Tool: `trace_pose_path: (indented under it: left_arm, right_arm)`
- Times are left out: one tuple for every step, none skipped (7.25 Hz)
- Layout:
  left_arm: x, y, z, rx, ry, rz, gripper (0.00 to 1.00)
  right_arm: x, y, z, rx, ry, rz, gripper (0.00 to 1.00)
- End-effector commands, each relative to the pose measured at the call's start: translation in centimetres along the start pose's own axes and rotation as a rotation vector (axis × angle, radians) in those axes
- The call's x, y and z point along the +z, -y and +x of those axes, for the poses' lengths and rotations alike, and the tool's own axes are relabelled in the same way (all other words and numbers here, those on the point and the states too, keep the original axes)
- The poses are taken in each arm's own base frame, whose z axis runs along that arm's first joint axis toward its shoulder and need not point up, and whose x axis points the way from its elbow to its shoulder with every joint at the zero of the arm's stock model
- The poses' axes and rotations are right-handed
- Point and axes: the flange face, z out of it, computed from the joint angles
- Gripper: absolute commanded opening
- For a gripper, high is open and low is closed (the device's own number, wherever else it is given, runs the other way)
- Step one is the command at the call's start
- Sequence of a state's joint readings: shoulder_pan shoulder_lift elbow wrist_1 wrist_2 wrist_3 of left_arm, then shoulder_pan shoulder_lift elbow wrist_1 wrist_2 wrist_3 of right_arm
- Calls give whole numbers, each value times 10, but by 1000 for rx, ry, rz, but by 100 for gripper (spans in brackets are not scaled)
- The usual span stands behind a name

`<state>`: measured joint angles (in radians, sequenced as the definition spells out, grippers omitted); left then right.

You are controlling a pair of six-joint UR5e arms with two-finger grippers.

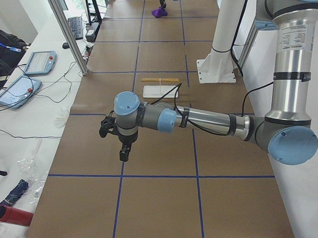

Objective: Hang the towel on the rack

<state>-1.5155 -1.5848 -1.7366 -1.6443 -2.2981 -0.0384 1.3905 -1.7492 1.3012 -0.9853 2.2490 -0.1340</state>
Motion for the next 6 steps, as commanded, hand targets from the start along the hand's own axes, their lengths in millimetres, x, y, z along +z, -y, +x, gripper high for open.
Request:
trace_pose_path:
  left_arm:
    - [-3, 3, 3, 6, -2, 7, 100]
    - [-5, 4, 5, 10, -2, 11, 100]
    - [-7, 5, 6, 13, -2, 15, 100]
    - [-7, 5, 6, 13, -2, 15, 100]
    - [-7, 5, 6, 13, -3, 15, 100]
    - [-9, 7, 9, 19, -5, 21, 100]
  right_arm:
    - [-12, 26, -8, -25, 41, 41, 0]
    - [-38, 32, -4, -13, 42, 98, 0]
    - [-64, 37, -5, -13, 28, 150, 0]
    - [-88, 42, -8, -16, 36, 200, 0]
    - [-113, 52, -19, -41, 54, 251, 0]
    - [-146, 67, -36, -33, 53, 261, 0]
